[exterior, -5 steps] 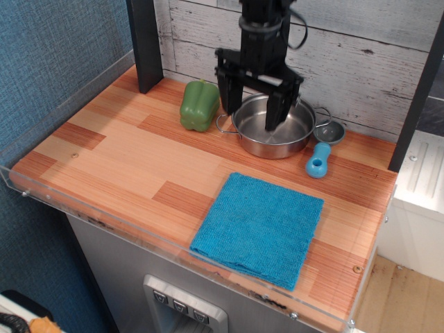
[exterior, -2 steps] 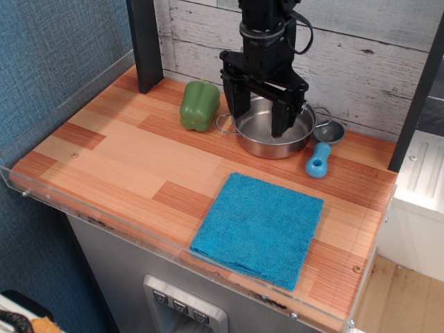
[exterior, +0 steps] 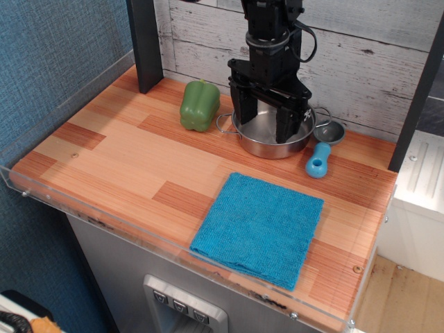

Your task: Pick up the pot and put it on yellow cloth

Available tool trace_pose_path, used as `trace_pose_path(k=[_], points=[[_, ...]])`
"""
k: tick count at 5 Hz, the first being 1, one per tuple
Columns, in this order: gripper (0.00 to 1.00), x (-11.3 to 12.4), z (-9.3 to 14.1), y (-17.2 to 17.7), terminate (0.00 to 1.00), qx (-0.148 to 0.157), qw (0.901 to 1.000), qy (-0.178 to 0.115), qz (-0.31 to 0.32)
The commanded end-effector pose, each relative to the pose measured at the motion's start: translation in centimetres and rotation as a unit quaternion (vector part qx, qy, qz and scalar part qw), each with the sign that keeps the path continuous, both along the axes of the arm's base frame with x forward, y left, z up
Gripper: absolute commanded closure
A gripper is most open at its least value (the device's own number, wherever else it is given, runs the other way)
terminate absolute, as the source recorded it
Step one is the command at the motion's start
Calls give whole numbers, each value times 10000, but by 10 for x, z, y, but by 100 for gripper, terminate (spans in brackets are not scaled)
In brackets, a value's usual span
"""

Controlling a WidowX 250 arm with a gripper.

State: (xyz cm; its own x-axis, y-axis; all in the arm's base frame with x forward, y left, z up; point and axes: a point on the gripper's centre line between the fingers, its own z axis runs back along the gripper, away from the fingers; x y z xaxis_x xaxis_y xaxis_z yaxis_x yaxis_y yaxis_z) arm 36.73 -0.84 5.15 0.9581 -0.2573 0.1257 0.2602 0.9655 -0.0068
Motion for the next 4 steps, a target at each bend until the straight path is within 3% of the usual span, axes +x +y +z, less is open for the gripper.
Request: trace_pose_path(k=[1, 3, 4], points=[[0, 13, 1, -9, 0, 46, 9998, -112, -183], [0, 13, -9, -13, 0, 140, 9996, 18, -245], [100, 12, -12, -11, 0, 172, 9997, 35, -159]])
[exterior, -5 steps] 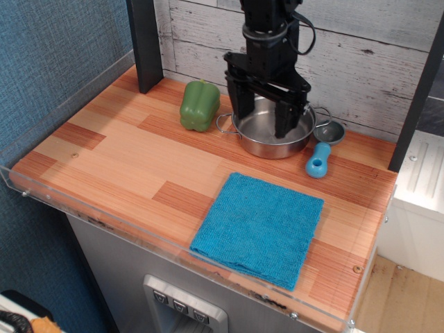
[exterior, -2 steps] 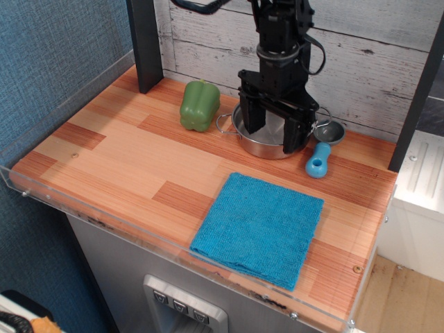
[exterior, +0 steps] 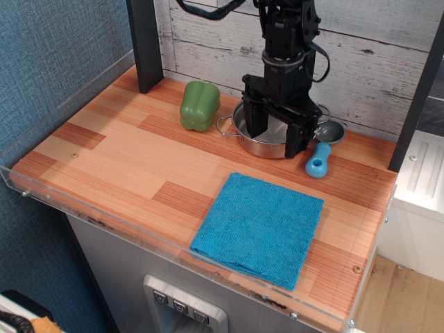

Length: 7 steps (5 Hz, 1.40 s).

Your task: Pick up the pot and put it on yellow cloth

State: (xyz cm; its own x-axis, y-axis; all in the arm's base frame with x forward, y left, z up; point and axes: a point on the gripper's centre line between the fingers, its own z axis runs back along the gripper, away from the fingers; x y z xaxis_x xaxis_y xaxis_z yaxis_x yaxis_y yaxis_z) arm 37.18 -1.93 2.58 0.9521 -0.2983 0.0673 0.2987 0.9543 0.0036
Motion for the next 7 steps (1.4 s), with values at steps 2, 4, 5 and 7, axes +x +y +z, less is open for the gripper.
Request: trace_pose_path(k=[2, 4, 5, 7], points=[[100, 6, 15, 0, 0, 86, 9997, -208, 86], [100, 4, 17, -3, 0, 119, 9997, -213, -23], [100, 1, 23, -2, 0, 119, 9996, -252, -22], [100, -11, 70, 5, 0, -105, 9968, -750, 271]])
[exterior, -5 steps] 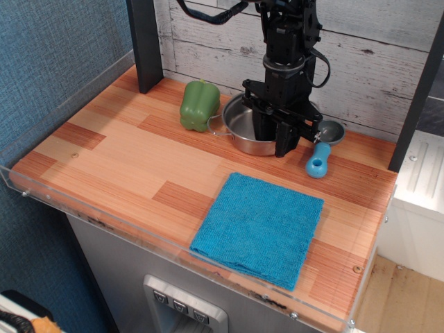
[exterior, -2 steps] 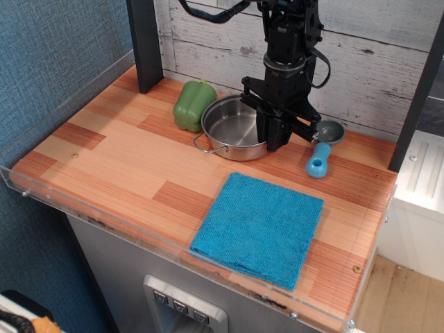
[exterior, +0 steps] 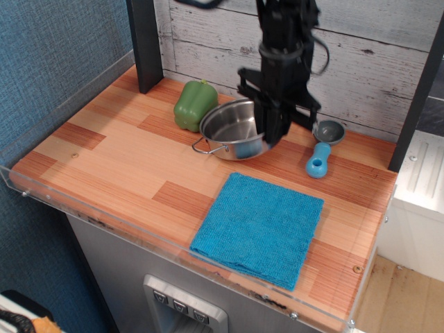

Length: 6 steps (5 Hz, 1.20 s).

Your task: Pick up the pot and put it on yellow cloth

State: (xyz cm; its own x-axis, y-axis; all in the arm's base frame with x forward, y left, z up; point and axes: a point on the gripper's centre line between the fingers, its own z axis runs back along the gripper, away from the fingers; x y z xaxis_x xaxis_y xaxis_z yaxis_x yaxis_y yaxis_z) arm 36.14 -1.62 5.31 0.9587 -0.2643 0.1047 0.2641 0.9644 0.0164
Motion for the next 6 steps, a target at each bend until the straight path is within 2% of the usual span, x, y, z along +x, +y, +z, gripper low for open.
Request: trace_pose_path(k=[1, 2, 4, 5, 6], points=[[100, -16, 52, -10, 0, -142, 9983, -561, -34], [100, -39, 54, -31, 0, -233, 9984, -375, -340], [100, -83, 56, -44, 0, -439, 9974, 16, -566], [100, -99, 50, -48, 0, -468, 9959, 236, -732], [100, -102, 35, -58, 0, -689, 9928, 451, -874]])
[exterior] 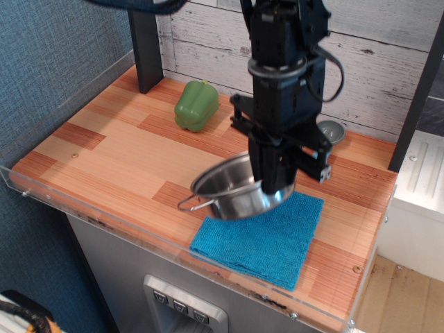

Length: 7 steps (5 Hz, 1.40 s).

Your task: Pick up the pot and put it on yellow cloth

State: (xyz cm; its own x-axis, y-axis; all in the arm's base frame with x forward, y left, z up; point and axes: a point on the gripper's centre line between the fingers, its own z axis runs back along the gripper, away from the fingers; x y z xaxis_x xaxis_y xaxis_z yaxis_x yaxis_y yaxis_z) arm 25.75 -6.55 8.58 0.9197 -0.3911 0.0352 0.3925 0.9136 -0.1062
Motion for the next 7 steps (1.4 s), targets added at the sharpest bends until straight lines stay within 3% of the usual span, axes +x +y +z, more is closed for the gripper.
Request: trace_pose_path(k=[1, 3, 4, 5, 6, 7], points=[[100, 8, -13, -23, 0, -227, 9990, 145, -361], [100, 14, -62, -38, 0, -163, 9909, 1171, -640], [0, 13, -58, -40, 0, -116, 9914, 1116, -678], [0, 11, -45, -44, 0, 21, 9928, 879, -819], [0, 6, -17, -47, 0, 151, 9945, 359, -975], [0, -1, 23, -31, 0, 404, 9976, -272, -485]])
